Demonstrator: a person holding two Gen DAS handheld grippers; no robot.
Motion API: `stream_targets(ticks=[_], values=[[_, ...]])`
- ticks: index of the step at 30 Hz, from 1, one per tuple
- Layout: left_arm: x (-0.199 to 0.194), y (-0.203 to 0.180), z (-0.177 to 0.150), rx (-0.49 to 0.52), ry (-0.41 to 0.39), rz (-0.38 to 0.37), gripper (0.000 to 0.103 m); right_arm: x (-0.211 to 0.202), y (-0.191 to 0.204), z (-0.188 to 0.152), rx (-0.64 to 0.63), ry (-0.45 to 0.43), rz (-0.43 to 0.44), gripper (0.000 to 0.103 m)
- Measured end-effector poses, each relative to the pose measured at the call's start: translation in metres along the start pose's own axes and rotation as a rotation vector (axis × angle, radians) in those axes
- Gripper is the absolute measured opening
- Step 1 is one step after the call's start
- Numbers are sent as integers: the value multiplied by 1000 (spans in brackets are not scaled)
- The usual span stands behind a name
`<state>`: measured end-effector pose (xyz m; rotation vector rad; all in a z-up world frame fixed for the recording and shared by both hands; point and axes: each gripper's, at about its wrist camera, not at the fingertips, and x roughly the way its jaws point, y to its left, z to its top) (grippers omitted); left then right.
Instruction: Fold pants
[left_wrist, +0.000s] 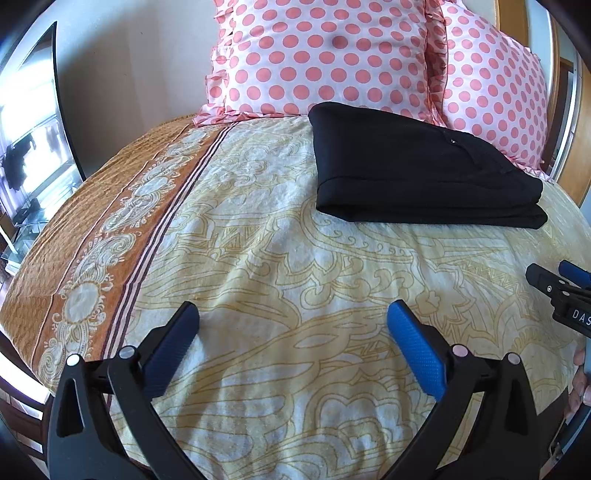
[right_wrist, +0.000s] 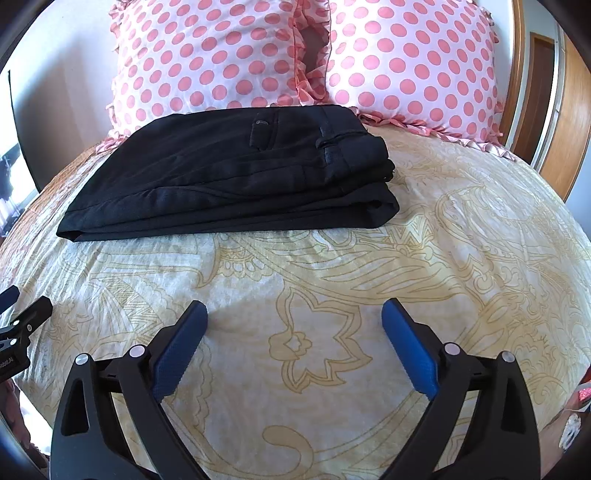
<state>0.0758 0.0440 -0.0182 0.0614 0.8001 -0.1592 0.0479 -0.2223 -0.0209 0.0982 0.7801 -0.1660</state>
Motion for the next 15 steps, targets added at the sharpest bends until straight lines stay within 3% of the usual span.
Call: stream_targets(ticks=[15], values=[[-1,-1,-1,1,-13,1,101,1,1,-1,-1,3,6,102]])
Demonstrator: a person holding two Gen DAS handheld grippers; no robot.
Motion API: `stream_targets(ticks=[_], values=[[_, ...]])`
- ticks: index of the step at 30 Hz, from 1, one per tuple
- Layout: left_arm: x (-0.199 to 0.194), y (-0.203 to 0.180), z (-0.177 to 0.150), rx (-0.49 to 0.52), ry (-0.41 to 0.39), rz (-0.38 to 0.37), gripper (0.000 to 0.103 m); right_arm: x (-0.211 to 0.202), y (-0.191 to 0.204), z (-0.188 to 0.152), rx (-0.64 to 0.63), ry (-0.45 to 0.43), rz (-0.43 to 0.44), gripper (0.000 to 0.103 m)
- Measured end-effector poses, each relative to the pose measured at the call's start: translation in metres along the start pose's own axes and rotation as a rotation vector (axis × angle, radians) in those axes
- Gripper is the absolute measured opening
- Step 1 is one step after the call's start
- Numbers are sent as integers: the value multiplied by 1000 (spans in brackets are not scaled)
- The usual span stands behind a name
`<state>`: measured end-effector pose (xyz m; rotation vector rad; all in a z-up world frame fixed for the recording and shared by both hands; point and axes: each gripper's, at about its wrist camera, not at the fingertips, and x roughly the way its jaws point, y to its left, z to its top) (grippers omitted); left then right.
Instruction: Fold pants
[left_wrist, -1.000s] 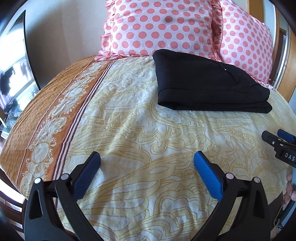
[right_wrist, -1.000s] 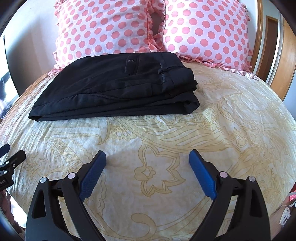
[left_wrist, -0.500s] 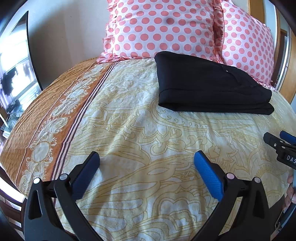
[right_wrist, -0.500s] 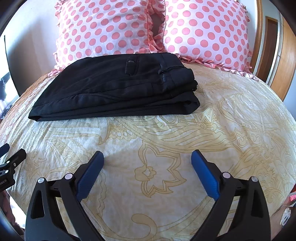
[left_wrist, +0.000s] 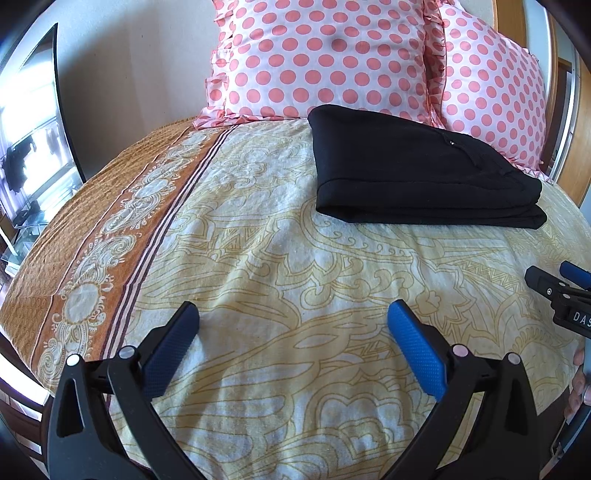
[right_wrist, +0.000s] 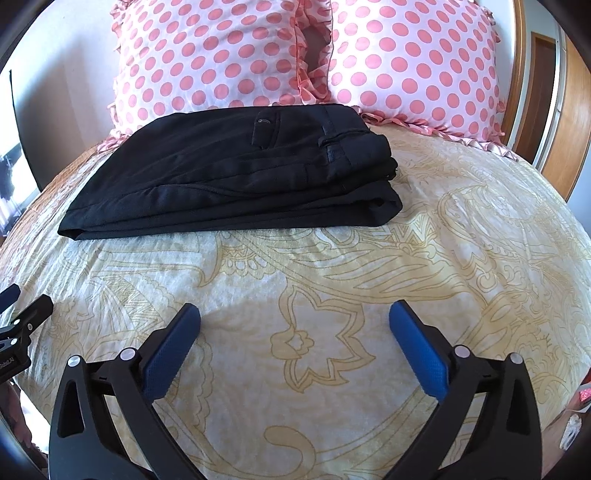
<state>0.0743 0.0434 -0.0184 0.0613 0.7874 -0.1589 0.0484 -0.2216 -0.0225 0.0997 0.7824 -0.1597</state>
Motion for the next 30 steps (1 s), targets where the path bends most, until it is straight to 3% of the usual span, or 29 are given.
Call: stream_targets(ticks=[30], values=[[1,1,1,-2,-4,-1,101,1,0,0,0,-1,-1,102]])
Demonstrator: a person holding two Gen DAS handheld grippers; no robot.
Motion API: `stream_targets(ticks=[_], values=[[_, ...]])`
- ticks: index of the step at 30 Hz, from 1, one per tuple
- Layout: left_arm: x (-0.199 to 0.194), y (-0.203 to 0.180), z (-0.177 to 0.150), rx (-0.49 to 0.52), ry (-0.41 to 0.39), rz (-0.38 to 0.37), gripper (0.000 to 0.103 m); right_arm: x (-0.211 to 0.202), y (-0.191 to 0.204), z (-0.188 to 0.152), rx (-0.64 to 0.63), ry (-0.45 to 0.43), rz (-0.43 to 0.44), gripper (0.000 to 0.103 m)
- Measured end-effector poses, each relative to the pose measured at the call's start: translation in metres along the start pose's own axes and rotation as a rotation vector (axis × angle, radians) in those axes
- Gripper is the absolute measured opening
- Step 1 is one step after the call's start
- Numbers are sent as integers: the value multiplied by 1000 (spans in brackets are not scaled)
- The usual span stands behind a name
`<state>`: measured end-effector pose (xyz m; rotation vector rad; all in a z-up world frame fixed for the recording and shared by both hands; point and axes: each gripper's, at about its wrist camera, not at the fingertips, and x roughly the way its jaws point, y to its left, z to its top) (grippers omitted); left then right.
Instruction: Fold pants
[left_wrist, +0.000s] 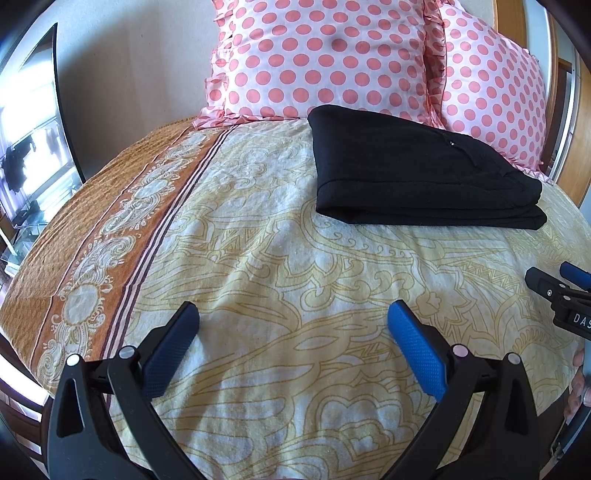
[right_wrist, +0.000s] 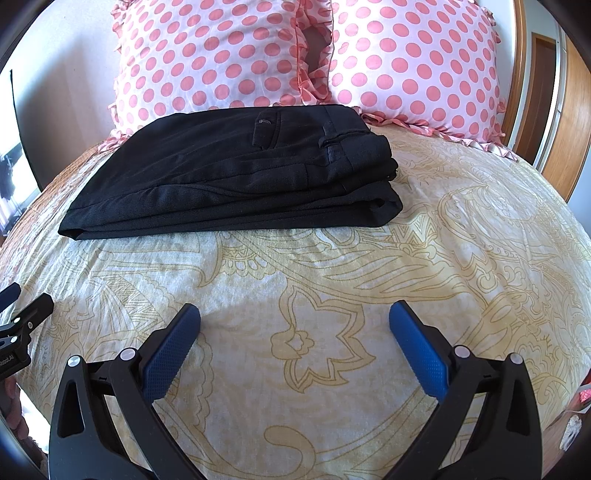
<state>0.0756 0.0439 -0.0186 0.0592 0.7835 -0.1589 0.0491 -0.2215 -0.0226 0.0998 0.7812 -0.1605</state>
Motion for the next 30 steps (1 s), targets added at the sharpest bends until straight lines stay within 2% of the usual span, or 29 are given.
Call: stream_targets(ticks=[30], values=[[2,0,3,8,22,-7,101,0,1,-1,2,-2,-2,102]])
